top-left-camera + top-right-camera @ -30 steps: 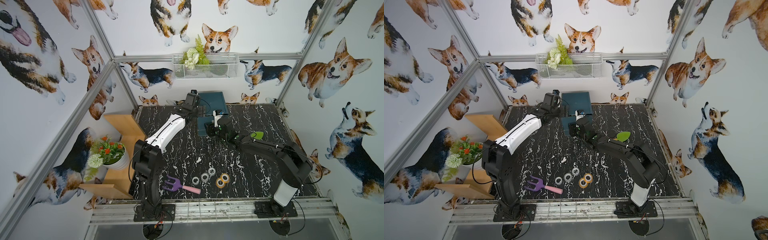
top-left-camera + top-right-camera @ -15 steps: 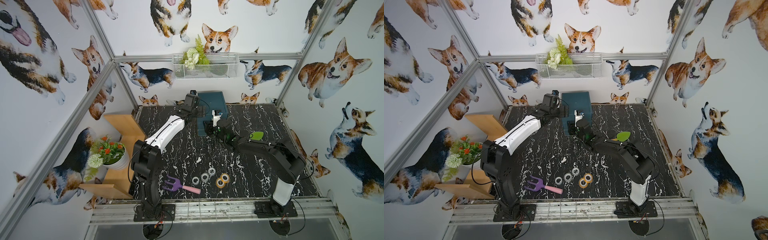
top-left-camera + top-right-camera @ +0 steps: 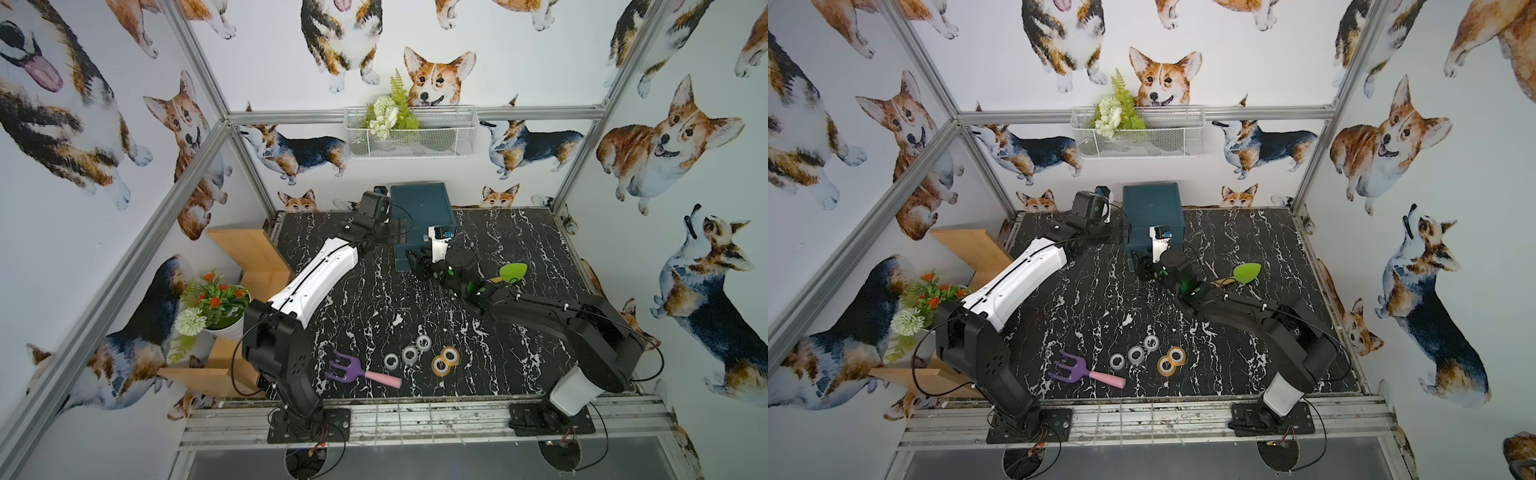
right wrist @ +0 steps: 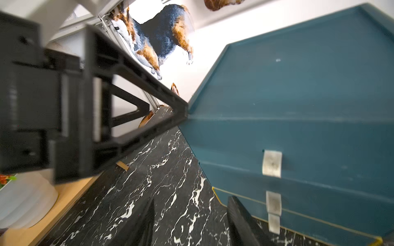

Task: Place the transparent tape into the drawer according to color
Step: Open the drawer in the storage box.

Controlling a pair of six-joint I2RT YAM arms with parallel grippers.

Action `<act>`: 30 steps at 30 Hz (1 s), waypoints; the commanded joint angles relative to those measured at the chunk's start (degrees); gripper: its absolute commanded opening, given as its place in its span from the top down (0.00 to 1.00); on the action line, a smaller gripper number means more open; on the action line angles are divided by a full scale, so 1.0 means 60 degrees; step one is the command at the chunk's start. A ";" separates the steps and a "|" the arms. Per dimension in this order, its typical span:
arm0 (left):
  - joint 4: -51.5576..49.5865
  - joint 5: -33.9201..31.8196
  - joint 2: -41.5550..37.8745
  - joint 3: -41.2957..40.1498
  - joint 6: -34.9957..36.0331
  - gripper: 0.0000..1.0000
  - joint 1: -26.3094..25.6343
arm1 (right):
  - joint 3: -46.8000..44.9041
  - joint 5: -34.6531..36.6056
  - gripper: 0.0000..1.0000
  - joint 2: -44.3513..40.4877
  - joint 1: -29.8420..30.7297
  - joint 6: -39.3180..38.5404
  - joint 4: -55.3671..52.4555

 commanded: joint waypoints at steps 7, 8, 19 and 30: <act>0.0668 0.0435 -0.1658 -0.2141 -0.0747 0.07 0.0005 | -0.0846 -0.2567 0.50 0.0458 -0.1264 0.3395 -0.0099; 0.0667 0.0469 -0.1715 -0.2224 -0.0722 0.07 -0.0005 | -0.0785 -0.2869 0.50 0.0623 -0.1358 0.3783 0.0128; 0.0874 0.0408 -0.2016 -0.2878 -0.0535 0.06 0.0002 | -0.0332 -0.3667 0.55 0.2188 -0.1984 0.6872 0.2018; 0.0933 0.0418 -0.2064 -0.2955 -0.0439 0.05 0.0000 | -0.0170 -0.3514 0.58 0.2544 -0.2190 0.7560 0.2448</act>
